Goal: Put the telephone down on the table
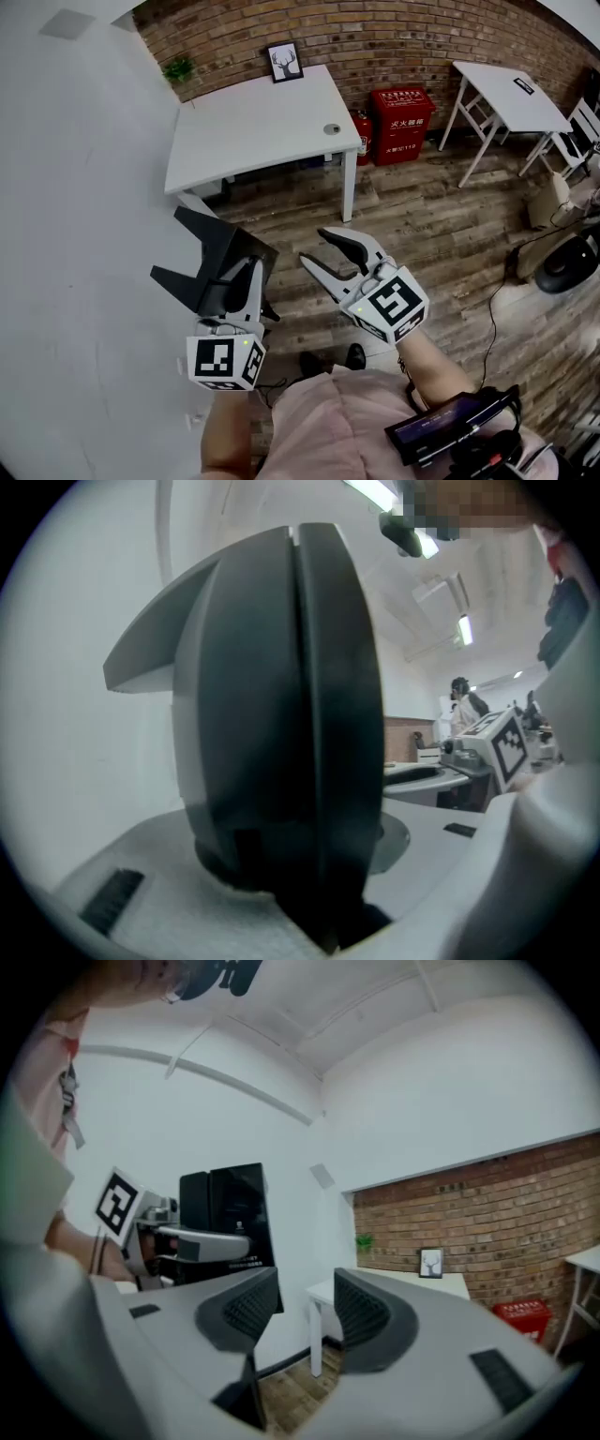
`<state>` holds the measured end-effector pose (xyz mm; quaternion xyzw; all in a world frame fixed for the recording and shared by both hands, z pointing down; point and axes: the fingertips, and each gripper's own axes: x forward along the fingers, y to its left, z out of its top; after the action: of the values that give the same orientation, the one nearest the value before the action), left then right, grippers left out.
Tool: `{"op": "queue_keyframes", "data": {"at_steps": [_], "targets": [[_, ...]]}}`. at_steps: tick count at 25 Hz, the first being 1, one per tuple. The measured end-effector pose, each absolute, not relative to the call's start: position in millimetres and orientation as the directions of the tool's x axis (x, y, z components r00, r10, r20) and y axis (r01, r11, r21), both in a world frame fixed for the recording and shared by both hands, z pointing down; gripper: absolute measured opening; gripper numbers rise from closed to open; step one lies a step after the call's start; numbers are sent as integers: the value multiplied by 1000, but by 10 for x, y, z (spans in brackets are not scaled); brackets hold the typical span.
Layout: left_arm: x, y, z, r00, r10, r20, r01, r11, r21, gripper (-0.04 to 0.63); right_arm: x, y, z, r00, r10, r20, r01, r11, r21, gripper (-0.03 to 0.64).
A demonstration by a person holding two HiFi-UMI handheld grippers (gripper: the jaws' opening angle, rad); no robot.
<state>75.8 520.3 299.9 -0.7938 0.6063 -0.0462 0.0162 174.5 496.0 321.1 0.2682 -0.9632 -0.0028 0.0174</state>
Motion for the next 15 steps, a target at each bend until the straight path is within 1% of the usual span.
{"op": "queue_keyframes", "data": {"at_steps": [4, 8, 11, 15], "targets": [[1073, 5211, 2861, 467, -880, 87, -876, -474, -87, 169, 1816, 5020, 3061, -944, -329, 22, -328, 944, 17, 228], [1387, 5268, 2702, 630, -769, 110, -761, -640, -108, 169, 1858, 5154, 2984, -987, -158, 32, -157, 987, 27, 270], [1578, 5291, 2521, 721, -683, 115, -671, -730, -128, 169, 1829, 5215, 2956, -996, -56, 64, -54, 998, 38, 287], [1751, 5276, 2369, 782, -608, 136, -594, -793, -134, 169, 1775, 5213, 2911, -996, 14, 90, 17, 999, 38, 285]]}}
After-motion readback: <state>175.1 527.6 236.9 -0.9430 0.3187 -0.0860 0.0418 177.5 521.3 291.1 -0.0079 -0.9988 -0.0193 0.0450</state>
